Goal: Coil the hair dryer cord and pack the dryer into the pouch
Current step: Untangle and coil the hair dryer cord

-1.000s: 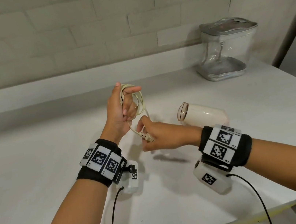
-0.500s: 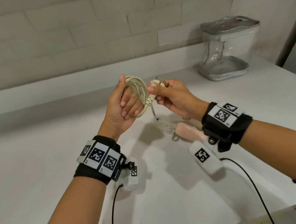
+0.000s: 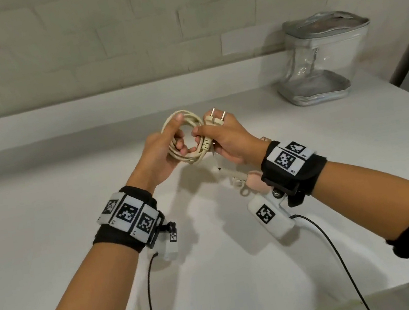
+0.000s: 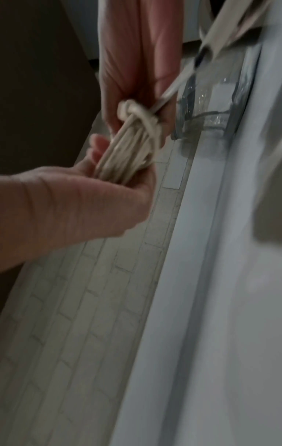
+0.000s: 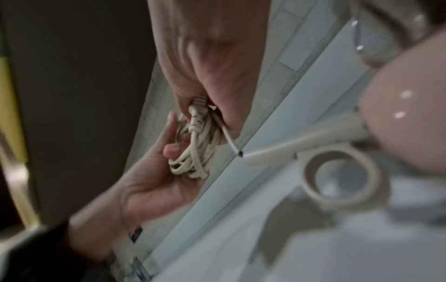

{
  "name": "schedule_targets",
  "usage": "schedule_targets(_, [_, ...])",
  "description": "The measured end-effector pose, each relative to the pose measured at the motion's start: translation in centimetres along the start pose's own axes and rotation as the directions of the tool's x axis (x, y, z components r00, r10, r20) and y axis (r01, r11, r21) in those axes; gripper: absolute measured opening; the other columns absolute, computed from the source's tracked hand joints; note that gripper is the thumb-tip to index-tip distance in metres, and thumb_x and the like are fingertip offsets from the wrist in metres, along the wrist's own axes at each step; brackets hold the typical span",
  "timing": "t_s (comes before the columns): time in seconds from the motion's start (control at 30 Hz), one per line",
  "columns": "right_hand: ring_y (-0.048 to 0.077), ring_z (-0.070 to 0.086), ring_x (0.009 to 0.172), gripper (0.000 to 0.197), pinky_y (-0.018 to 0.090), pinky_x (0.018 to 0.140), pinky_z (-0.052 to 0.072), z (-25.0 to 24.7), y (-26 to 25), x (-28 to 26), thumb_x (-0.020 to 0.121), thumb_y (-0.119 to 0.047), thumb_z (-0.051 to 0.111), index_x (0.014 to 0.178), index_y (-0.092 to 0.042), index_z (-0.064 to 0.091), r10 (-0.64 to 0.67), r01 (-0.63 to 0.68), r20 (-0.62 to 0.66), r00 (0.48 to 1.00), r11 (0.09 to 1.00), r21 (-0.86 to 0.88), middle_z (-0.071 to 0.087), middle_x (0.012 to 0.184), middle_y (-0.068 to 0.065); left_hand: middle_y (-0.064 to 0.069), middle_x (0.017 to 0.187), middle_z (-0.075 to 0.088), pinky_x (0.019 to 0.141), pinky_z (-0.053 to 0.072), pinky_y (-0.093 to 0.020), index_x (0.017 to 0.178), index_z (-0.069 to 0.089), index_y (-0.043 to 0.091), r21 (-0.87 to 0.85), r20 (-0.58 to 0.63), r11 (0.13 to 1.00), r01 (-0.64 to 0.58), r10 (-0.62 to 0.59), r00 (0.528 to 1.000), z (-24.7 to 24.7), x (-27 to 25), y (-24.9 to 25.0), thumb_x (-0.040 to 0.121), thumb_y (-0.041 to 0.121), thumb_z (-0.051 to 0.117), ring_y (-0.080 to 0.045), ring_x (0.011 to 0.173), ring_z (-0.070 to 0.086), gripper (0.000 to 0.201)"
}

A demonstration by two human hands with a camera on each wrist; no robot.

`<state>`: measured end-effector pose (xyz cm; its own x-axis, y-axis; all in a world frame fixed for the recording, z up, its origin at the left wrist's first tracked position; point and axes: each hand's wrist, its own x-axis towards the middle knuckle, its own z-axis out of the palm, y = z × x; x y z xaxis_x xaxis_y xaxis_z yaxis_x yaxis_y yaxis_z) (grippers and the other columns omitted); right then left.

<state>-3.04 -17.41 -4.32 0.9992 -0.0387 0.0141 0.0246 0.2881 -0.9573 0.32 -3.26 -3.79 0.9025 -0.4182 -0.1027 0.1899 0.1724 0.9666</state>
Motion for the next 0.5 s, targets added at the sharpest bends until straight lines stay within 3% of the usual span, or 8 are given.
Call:
schedule_targets(0.07, [0.012, 0.061, 0.05, 0.028, 0.024, 0.046, 0.048, 0.1, 0.3, -0.1, 0.081, 0.006, 0.06, 0.074, -0.015, 0.043, -0.048, 0.05, 0.016, 0.999, 0.985, -0.165, 0.061, 0.057, 0.003, -0.002, 0.051, 0.051, 0.054, 0.056, -0.025, 0.077, 0.062, 0.003, 0.176, 0.003, 0.983, 0.058, -0.059, 0.998, -1.2, 0.2, 0.8, 0.082, 0.021, 0.066, -0.009, 0.039, 0.052, 0.019])
schedule_targets(0.13, [0.012, 0.062, 0.051, 0.029, 0.022, 0.044, 0.044, 0.1, 0.4, -0.1, 0.082, 0.004, 0.06, 0.074, -0.014, 0.04, -0.07, 0.089, 0.076, 0.995, 0.955, -0.283, 0.063, 0.063, 0.008, -0.002, 0.054, 0.054, 0.058, 0.057, -0.026, 0.087, 0.065, 0.0, 0.385, 0.046, 0.919, 0.084, -0.11, 0.993, -1.9, 0.4, 1.9, 0.077, 0.014, 0.07, -0.008, 0.042, 0.054, 0.018])
schedule_targets(0.2, [0.012, 0.063, 0.052, 0.03, 0.022, 0.044, 0.044, 0.1, 0.4, -0.2, 0.083, 0.002, 0.061, 0.074, -0.014, 0.037, -0.053, 0.087, 0.116, 0.992, 0.944, -0.317, 0.063, 0.065, 0.01, 0.002, 0.048, 0.053, 0.049, 0.054, -0.022, 0.079, 0.064, 0.002, 0.547, 0.076, 0.831, 0.101, -0.169, 0.983, -1.7, 0.4, 2.7, 0.077, 0.018, 0.071, -0.006, 0.039, 0.049, 0.017])
schedule_targets(0.27, [0.013, 0.065, 0.054, 0.031, 0.028, 0.051, 0.046, 0.0, 0.3, -0.3, 0.083, 0.0, 0.062, 0.074, -0.015, 0.037, -0.017, 0.063, 0.149, 0.989, 0.948, -0.312, 0.064, 0.065, 0.009, 0.004, 0.043, 0.047, 0.046, 0.048, -0.018, 0.075, 0.063, 0.003, 0.586, 0.071, 0.801, 0.12, -0.198, 0.978, -1.6, 0.4, 2.8, 0.076, 0.027, 0.071, -0.004, 0.035, 0.041, 0.026])
schedule_targets(0.33, [0.015, 0.066, 0.057, 0.029, 0.031, 0.056, 0.05, -0.2, 0.0, -0.3, 0.084, -0.001, 0.061, 0.074, -0.015, 0.038, 0.014, 0.028, 0.151, 0.988, 0.961, -0.274, 0.065, 0.062, 0.005, 0.002, 0.045, 0.042, 0.054, 0.052, -0.02, 0.076, 0.059, 0.001, 0.483, 0.072, 0.866, 0.132, -0.19, 0.979, -1.6, 0.5, 2.0, 0.073, 0.035, 0.069, -0.004, 0.032, 0.036, 0.036])
schedule_targets(0.4, [0.016, 0.066, 0.055, 0.026, 0.031, 0.054, 0.055, -0.9, -0.6, -0.2, 0.085, 0.0, 0.06, 0.074, -0.014, 0.041, 0.04, -0.018, 0.104, 0.994, 0.979, -0.202, 0.064, 0.058, 0.003, 0.004, 0.04, 0.037, 0.06, 0.057, -0.022, 0.068, 0.05, 0.003, 0.245, -0.004, 0.958, 0.15, -0.154, 0.988, -1.7, 0.4, 0.9, 0.081, 0.035, 0.063, -0.004, 0.028, 0.031, 0.037])
schedule_targets(0.5, [0.022, 0.066, 0.062, 0.017, 0.039, 0.063, 0.06, -2.0, -1.3, -0.4, 0.085, 0.0, 0.059, 0.074, -0.009, 0.048, 0.106, -0.097, 0.081, 0.991, 0.988, -0.117, 0.065, 0.071, 0.013, 0.005, 0.041, 0.032, 0.042, 0.048, -0.017, 0.061, 0.046, 0.01, -0.047, -0.158, 0.994, 0.103, -0.109, 0.981, -0.8, 0.1, -0.2, 0.088, 0.028, 0.059, -0.004, 0.027, 0.026, 0.036])
